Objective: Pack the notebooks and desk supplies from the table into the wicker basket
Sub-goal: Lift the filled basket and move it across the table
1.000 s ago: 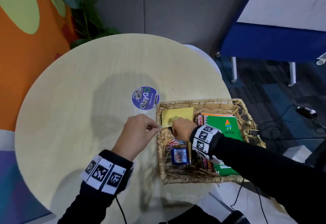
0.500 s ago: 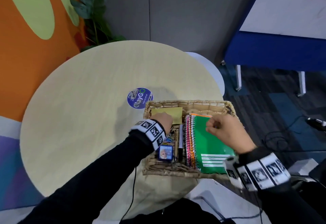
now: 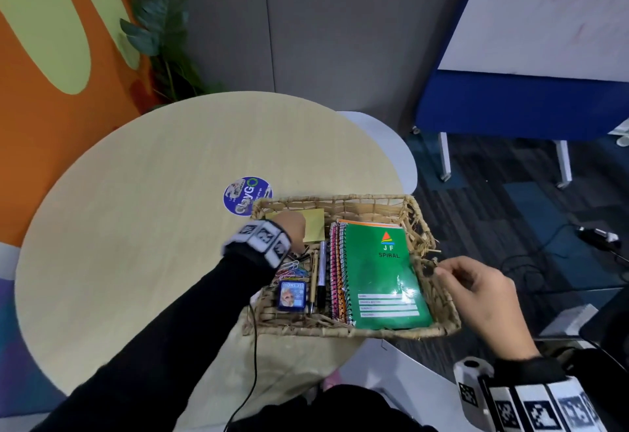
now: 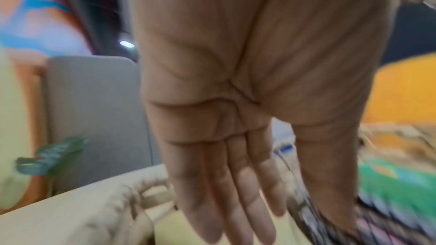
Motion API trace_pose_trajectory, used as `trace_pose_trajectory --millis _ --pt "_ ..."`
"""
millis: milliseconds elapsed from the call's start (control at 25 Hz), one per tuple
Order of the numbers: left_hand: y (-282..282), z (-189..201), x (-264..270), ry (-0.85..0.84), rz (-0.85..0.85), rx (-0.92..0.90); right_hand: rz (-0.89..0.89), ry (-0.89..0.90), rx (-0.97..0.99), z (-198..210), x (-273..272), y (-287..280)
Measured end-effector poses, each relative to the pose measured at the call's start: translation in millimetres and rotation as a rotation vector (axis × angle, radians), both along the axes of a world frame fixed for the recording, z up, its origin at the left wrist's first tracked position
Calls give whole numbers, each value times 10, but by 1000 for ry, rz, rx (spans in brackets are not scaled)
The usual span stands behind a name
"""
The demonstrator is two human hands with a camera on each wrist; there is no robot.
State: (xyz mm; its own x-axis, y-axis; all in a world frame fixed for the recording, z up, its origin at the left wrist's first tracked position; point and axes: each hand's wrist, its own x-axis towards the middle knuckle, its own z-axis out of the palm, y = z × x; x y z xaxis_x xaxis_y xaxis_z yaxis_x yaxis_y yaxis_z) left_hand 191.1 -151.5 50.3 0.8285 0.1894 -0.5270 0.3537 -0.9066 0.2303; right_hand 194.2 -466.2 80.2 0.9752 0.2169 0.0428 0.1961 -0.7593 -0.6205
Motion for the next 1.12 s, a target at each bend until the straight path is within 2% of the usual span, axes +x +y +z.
trace_pose_trajectory --millis 80,160,200,240,320,400,440,600,840,1000,1120 --pt "84 254 -243 -278 178 -102 -51 -17 -43 -103 52 -141" --pt "184 256 -534 -557 362 -165 -69 129 -153 -284 82 -269" --pt "217 205 -705 -615 460 -147 -69 233 -180 -383 78 -304" --pt "223 140 -863 -607 542 -123 -78 330 -173 -465 63 -308" --pt "187 -31 -1116 -414 621 -136 -79 474 -145 -610 13 -283" --pt "47 -158 -1253 -191 615 -224 -73 532 -135 -673 -25 -232" --pt "-18 -215 -1286 -165 629 -269 -78 542 -125 -680 -33 -211" --pt "-125 -293 -1270 -334 788 -331 -72 551 -65 -660 -46 -208" --pt "-59 -127 -1387 -484 839 -334 19 532 -19 -528 18 -103" --pt "120 68 -1614 -594 954 -305 111 505 17 -223 210 310" --pt "348 234 -1817 -691 1066 -266 231 491 67 -58 424 855"
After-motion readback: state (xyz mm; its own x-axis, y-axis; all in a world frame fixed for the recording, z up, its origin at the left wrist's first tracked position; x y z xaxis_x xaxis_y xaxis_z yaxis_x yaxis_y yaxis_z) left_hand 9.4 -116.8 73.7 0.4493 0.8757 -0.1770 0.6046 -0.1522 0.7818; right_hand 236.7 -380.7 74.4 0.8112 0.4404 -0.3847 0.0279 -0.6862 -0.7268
